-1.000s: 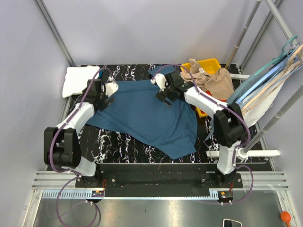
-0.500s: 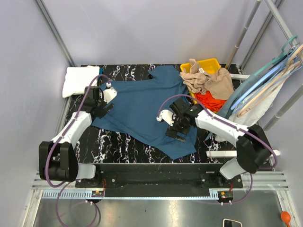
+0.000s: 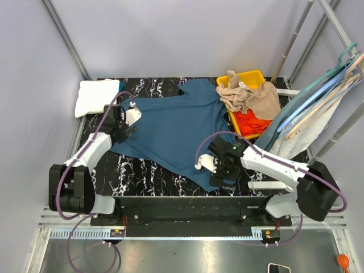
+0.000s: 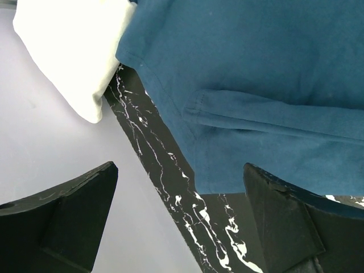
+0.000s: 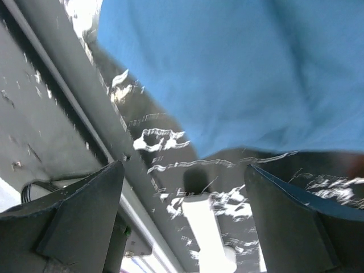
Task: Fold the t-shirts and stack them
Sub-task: Flatten the tshirt out
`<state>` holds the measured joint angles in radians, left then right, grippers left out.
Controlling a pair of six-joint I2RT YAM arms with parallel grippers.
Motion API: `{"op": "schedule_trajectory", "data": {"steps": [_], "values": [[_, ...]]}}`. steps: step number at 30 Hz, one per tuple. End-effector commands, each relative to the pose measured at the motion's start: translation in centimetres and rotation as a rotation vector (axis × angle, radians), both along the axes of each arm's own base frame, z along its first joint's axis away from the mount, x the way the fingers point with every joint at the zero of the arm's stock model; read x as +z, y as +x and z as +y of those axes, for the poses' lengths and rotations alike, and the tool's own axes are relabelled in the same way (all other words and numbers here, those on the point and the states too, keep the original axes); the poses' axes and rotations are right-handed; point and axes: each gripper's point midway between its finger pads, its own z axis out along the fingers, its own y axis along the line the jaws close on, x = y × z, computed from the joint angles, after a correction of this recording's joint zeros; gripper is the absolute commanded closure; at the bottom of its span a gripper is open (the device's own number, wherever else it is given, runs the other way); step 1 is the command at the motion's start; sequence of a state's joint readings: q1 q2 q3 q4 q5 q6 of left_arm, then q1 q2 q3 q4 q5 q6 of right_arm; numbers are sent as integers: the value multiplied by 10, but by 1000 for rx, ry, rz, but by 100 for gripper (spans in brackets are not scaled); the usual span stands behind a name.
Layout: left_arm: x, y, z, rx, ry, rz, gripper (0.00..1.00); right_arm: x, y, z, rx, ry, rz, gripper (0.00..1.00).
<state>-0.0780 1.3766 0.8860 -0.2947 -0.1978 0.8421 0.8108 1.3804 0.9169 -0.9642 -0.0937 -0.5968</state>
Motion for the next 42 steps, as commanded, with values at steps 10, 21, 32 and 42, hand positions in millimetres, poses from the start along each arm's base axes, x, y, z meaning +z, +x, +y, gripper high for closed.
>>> {"op": "schedule_trajectory", "data": {"steps": [10, 21, 32, 42], "values": [[9, 12, 4, -4, 41, -51, 2, -13, -17, -38, 54, -78, -33, 9], [-11, 10, -10, -129, 27, 65, 2, -22, -12, -36, 50, -85, -49, 11], [-39, 20, 0, -168, 0, 193, 5, -23, -11, -34, 29, -81, -49, 12], [-52, 32, 4, -136, -116, 253, 12, -24, -9, -30, 13, -76, -43, 12]]}}
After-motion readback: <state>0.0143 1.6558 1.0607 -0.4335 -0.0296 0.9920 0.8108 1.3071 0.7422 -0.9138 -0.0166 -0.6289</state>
